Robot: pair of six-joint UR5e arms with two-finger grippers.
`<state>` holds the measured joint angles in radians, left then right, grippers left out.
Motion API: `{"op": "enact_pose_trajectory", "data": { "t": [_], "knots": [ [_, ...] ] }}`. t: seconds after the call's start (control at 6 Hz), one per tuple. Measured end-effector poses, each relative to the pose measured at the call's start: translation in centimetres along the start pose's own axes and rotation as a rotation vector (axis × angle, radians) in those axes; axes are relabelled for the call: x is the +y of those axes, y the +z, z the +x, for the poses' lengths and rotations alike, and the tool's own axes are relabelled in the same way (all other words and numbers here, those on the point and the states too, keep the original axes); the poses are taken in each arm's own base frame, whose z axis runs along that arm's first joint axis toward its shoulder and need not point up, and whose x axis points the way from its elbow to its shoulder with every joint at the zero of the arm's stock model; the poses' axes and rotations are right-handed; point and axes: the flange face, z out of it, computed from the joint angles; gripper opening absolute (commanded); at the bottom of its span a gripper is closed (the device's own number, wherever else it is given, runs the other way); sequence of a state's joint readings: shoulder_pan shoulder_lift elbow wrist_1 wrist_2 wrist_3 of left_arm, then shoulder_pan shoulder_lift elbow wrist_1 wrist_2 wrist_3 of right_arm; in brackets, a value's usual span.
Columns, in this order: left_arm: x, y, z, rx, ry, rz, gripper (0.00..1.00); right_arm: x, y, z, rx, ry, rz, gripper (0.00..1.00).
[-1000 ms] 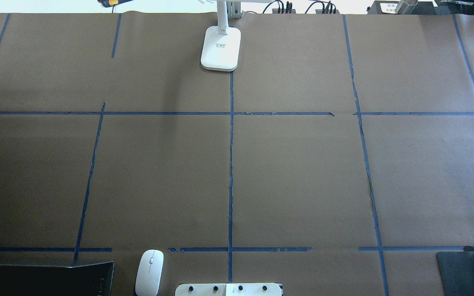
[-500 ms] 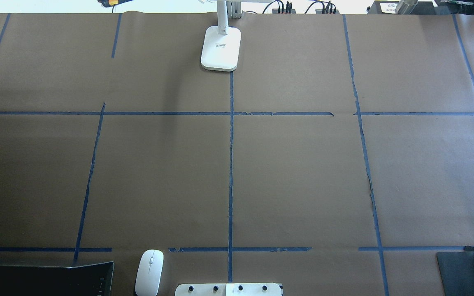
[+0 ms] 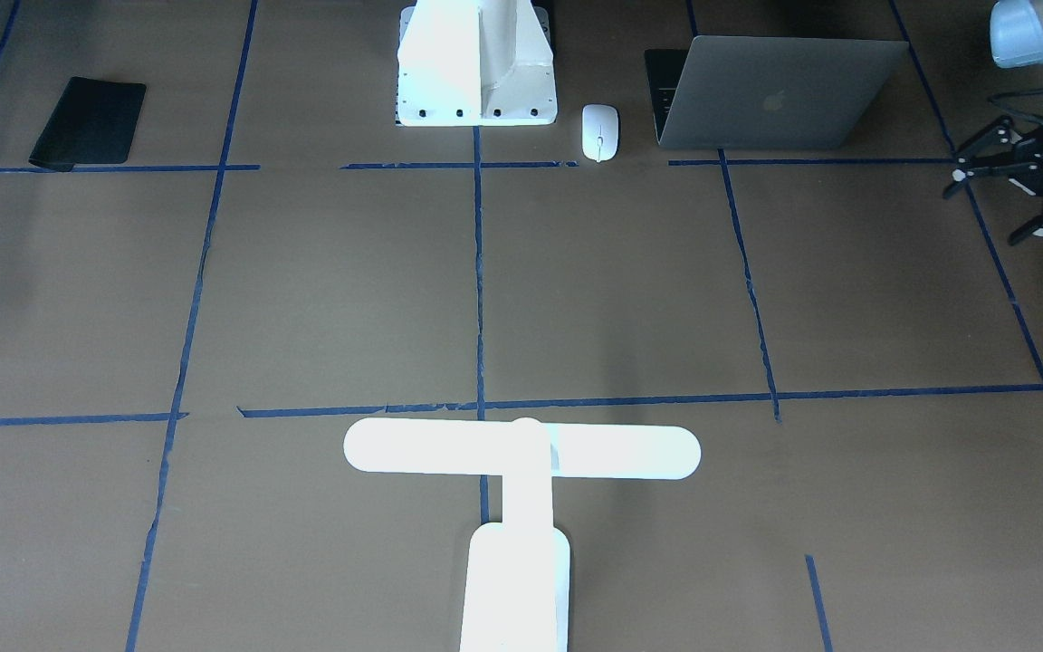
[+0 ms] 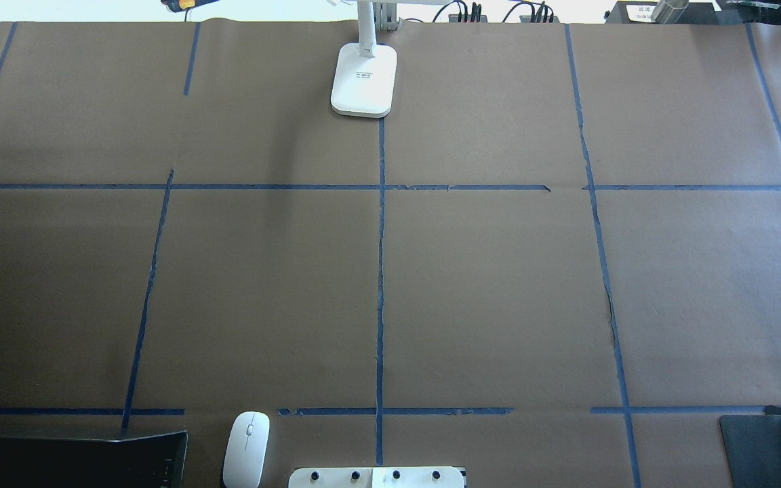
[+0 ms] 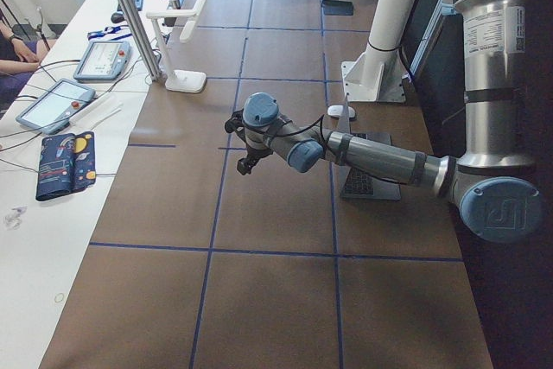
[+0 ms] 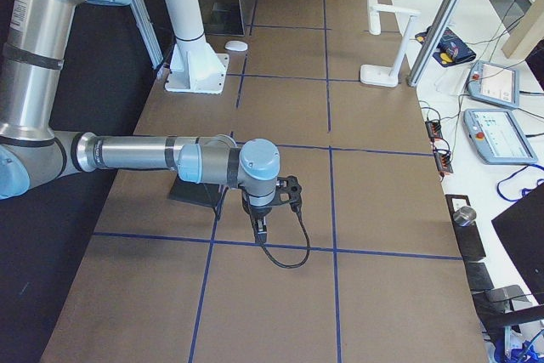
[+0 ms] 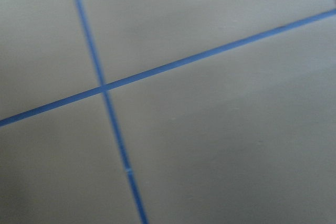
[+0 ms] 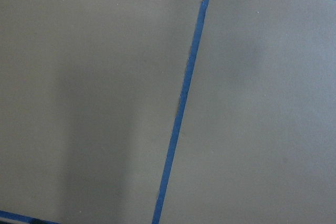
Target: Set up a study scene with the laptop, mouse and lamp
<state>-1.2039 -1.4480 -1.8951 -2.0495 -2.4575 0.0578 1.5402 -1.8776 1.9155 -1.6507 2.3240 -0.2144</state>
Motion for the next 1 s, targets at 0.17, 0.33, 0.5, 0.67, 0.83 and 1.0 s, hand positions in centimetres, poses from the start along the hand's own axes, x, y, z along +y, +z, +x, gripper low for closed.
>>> {"op": "enact_pose_trajectory", "data": {
  "t": [0.17, 0.33, 0.5, 0.67, 0.83, 1.0],
  "knots": [
    [-1.0, 0.3, 3.4, 0.06, 0.093, 0.028, 0.99, 0.0, 0.0, 0.0, 0.0, 0.0, 0.0, 1.0],
    [-1.2, 0.0, 8.0, 0.115, 0.182, 0.04, 0.99, 0.0, 0.0, 0.0, 0.0, -0.001, 0.0, 1.0],
    [-1.1, -0.6, 12.9, 0.172, 0.265, 0.04, 0.95, 0.0, 0.0, 0.0, 0.001, -0.001, 0.001, 1.0],
    [-0.6, -1.1, 17.3, 0.233, 0.335, 0.029, 0.95, 0.0, 0.0, 0.0, 0.001, 0.001, 0.0, 1.0],
    [0.4, -1.1, 20.5, 0.284, 0.394, 0.019, 0.95, 0.0, 0.1, 0.1, 0.001, 0.002, -0.001, 1.0],
    [1.4, -0.7, 22.7, 0.324, 0.444, 0.01, 0.95, 0.0, 0.1, 0.1, 0.001, 0.003, -0.002, 1.0]
  ]
}}
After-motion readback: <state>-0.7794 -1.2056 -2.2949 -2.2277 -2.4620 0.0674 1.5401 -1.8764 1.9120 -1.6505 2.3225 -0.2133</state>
